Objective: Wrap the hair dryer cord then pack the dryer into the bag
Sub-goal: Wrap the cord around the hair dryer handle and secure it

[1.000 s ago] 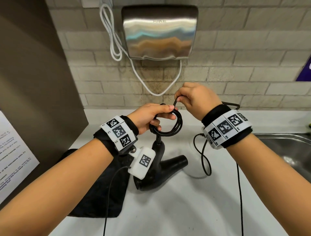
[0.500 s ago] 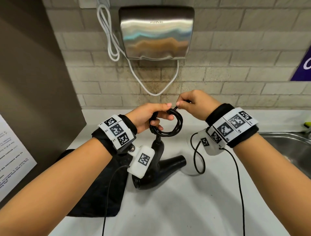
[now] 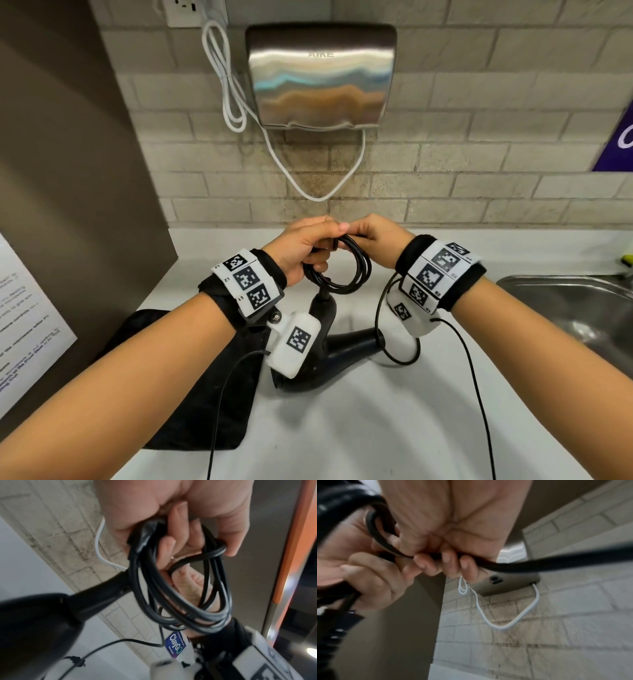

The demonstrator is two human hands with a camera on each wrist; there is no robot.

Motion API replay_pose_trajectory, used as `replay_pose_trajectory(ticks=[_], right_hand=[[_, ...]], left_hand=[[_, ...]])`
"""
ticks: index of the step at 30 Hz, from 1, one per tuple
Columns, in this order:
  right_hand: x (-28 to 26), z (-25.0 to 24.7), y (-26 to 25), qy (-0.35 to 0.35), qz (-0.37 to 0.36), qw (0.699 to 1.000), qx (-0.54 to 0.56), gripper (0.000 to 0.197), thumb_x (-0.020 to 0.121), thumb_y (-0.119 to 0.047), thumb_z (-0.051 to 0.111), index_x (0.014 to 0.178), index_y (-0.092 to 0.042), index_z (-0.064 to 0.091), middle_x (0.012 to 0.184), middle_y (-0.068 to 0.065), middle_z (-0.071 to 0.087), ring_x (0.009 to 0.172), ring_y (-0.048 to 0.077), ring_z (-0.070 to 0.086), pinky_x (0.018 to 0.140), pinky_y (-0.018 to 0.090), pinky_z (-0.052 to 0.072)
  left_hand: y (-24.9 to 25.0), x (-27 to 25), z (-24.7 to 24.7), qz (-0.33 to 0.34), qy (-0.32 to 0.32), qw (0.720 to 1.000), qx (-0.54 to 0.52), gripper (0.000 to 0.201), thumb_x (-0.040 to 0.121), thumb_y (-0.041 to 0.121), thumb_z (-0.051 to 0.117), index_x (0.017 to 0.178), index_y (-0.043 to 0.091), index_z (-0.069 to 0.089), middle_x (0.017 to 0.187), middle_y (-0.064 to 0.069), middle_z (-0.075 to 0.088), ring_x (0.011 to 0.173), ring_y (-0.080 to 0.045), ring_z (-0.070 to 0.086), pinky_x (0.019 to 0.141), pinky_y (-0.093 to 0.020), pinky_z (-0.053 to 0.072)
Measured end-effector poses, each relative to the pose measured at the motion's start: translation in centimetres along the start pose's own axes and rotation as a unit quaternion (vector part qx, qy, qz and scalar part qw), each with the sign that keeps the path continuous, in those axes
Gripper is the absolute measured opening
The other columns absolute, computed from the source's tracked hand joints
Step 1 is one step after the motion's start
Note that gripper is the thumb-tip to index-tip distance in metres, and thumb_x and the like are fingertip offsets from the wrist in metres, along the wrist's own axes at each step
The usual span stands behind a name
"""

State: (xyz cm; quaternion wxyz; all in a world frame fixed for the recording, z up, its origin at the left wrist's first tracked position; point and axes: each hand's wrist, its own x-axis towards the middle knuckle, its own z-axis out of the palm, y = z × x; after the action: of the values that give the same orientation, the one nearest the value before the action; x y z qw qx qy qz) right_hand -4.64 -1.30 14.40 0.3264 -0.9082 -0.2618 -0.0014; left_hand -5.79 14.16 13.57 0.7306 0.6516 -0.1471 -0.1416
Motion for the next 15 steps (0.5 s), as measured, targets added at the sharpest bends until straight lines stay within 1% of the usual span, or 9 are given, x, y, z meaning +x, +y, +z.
replay_pose_trajectory(ticks=[1,2,4,5,7,9,11,13,15], right_hand=[[0.1,-0.2,-0.1,0.01,-0.005,1.0,-0.016,0.021,0.092,-0.01,0.049,0.096,0.001,0.066,0.084,0.026,0.066,0.071,0.022,0.054,0.07,0.032,0.044],[0.3,-0.5,-0.3,0.021,-0.011,0.999,-0.031,0.021,0.092,-0.011,0.051,0.096,0.003,0.066,0.088,0.026,0.067,0.073,0.024,0.056,0.07,0.028,0.045],[0.4,-1.5,-0.6,0.046,-0.025,0.997,-0.057,0.02,0.09,-0.012,0.054,0.097,0.001,0.066,0.095,0.018,0.068,0.081,0.017,0.056,0.068,0.013,0.04],[0.4,-2.1,-0.8,0.057,-0.028,0.995,-0.078,0.019,0.089,-0.013,0.055,0.098,0.0,0.067,0.096,0.015,0.068,0.084,0.015,0.056,0.067,0.013,0.038],[0.3,-3.2,-1.1,0.069,-0.03,0.989,-0.13,0.018,0.089,-0.015,0.056,0.097,-0.004,0.067,0.097,0.013,0.068,0.089,0.019,0.058,0.074,0.019,0.039],[0.0,-3.9,-1.5,0.084,-0.038,0.979,-0.18,0.017,0.089,-0.017,0.056,0.095,-0.007,0.068,0.096,0.013,0.068,0.092,0.024,0.06,0.083,0.031,0.046],[-0.5,-4.4,-1.9,0.103,-0.045,0.972,-0.207,0.017,0.089,-0.019,0.056,0.094,-0.01,0.069,0.095,0.012,0.067,0.091,0.026,0.059,0.084,0.038,0.048],[-1.0,-4.6,-2.3,0.112,-0.038,0.969,-0.217,0.017,0.089,-0.02,0.055,0.095,-0.01,0.068,0.095,0.012,0.067,0.091,0.026,0.059,0.084,0.04,0.048],[-1.5,-4.5,-2.7,0.122,-0.026,0.966,-0.228,0.019,0.09,-0.022,0.054,0.097,-0.012,0.068,0.097,0.011,0.066,0.092,0.026,0.059,0.084,0.039,0.048]], left_hand=[[0.0,0.0,0.1,0.002,0.002,1.0,0.004,0.017,0.07,0.022,0.06,0.055,0.018,0.054,0.042,0.01,0.03,0.03,-0.002,0.02,0.039,-0.018,0.019],[0.1,0.0,0.1,0.006,0.004,1.0,0.012,0.015,0.069,0.023,0.059,0.059,0.015,0.051,0.043,0.01,0.029,0.03,-0.002,0.02,0.04,-0.018,0.018],[0.0,-0.1,0.3,0.009,0.006,0.999,0.032,0.016,0.073,0.021,0.06,0.065,0.014,0.048,0.047,0.01,0.028,0.032,-0.002,0.019,0.04,-0.019,0.019],[0.0,-0.1,0.3,0.011,0.007,0.999,0.039,0.017,0.078,0.018,0.062,0.067,0.015,0.049,0.048,0.01,0.028,0.032,-0.002,0.02,0.041,-0.019,0.019],[0.1,-0.1,0.5,0.01,0.013,0.998,0.053,0.022,0.089,0.012,0.056,0.069,0.016,0.048,0.044,0.013,0.029,0.032,-0.001,0.02,0.042,-0.019,0.018],[0.3,-0.1,0.7,0.007,0.008,0.998,0.061,0.017,0.091,0.012,0.051,0.075,0.017,0.051,0.042,0.014,0.03,0.033,-0.001,0.02,0.042,-0.018,0.018],[0.3,0.0,0.9,0.013,-0.01,0.996,0.084,0.009,0.091,0.014,0.051,0.086,0.014,0.057,0.044,0.012,0.038,0.034,-0.001,0.023,0.04,-0.015,0.02],[0.4,-0.1,0.9,0.019,-0.02,0.992,0.119,0.012,0.091,0.017,0.052,0.092,0.011,0.062,0.05,0.009,0.054,0.033,-0.002,0.025,0.039,-0.014,0.024],[0.6,0.0,0.8,0.022,-0.02,0.991,0.134,0.013,0.091,0.017,0.053,0.092,0.012,0.065,0.058,0.007,0.065,0.033,-0.002,0.026,0.038,-0.013,0.025]])
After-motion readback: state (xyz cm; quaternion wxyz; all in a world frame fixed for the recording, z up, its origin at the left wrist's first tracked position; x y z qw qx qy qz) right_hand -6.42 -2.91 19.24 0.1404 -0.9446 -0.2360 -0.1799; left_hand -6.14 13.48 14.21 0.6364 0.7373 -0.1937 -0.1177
